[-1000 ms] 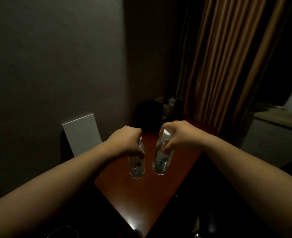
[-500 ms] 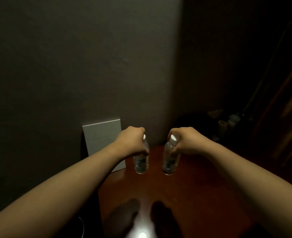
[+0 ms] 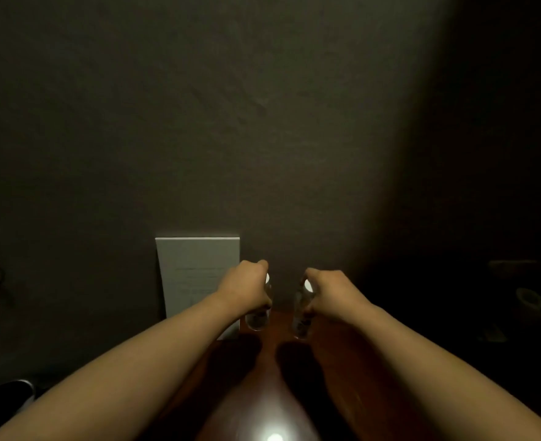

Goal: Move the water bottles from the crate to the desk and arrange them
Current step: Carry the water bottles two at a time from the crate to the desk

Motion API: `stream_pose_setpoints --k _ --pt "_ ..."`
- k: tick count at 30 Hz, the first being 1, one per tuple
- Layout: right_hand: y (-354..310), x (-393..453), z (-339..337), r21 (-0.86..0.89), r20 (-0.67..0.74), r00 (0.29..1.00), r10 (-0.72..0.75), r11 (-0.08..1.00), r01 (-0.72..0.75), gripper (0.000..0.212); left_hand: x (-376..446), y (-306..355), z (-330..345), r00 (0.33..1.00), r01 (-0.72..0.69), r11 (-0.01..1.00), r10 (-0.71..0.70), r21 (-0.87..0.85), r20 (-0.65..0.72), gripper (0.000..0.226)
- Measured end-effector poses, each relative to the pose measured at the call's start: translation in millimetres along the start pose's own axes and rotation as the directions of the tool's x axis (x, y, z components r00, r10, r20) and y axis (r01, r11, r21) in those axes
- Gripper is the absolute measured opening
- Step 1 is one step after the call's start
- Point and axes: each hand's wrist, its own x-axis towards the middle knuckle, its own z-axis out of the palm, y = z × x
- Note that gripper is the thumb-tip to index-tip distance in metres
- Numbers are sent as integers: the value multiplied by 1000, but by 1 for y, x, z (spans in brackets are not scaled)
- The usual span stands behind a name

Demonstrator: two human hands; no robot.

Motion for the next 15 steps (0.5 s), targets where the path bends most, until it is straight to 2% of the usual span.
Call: stream_pose_setpoints --k 9,15 --pt "24 86 60 -28 117 991 -60 998 64 49 58 -22 66 990 113 992 -116 48 76 50" --pt "32 123 90 -17 114 986 -119 992 122 38 74 -36 99 992 110 989 -115 99 46 47"
